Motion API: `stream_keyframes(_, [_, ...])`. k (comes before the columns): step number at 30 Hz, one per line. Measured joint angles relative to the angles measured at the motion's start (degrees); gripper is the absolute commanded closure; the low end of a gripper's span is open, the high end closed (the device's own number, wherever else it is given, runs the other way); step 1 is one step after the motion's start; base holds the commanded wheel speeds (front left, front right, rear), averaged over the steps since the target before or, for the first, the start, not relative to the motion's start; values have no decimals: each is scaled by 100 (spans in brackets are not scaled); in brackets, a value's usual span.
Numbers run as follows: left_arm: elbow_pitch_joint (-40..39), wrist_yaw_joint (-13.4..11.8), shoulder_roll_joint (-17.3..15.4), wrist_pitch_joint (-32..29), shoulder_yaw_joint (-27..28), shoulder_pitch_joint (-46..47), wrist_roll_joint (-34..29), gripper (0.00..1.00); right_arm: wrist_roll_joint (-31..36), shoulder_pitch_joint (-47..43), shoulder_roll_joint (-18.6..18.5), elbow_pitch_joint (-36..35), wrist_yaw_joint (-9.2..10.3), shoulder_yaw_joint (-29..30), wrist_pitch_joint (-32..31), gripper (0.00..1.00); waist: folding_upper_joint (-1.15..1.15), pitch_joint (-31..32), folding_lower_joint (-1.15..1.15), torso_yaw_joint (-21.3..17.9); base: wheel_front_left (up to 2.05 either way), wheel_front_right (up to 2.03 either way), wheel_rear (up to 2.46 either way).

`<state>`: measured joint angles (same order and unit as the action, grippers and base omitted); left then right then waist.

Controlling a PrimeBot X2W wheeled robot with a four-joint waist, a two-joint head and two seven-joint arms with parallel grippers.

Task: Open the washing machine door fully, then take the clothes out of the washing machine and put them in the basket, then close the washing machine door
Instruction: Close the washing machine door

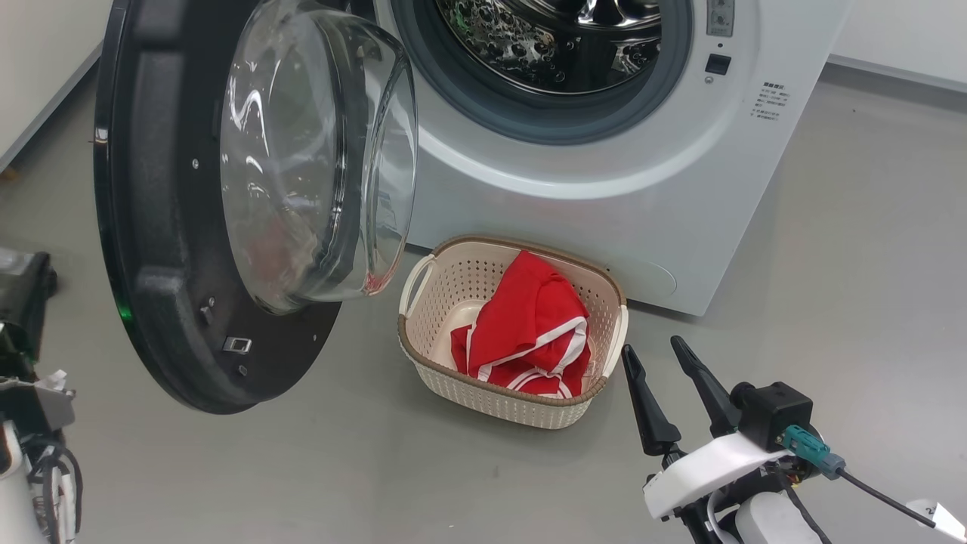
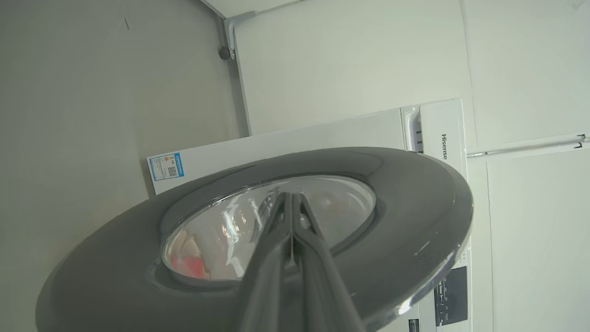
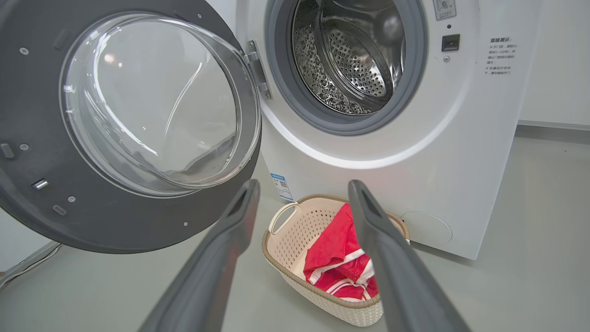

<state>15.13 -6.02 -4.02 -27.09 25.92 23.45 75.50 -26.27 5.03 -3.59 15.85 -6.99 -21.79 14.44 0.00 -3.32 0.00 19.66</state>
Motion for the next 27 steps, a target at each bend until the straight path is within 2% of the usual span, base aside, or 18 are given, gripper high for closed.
stream_keyframes(1, [48,-22,9,-258,-24,0,163,100,0,1,0,0,0,1,0,0,0,-4,0,2,0,0,0])
stream_keyframes(15, [-86,-76,118,-1426,-369,-116,650,100,1,9,-4,21,0,-5,0,0,0,8,0,8,0,0,0])
stream_keyframes(27, [-342,-80,137,-1824,-481,-356,926,100,1,18,-9,34,0,-59,0,0,0,35,0,-52,0,0,0])
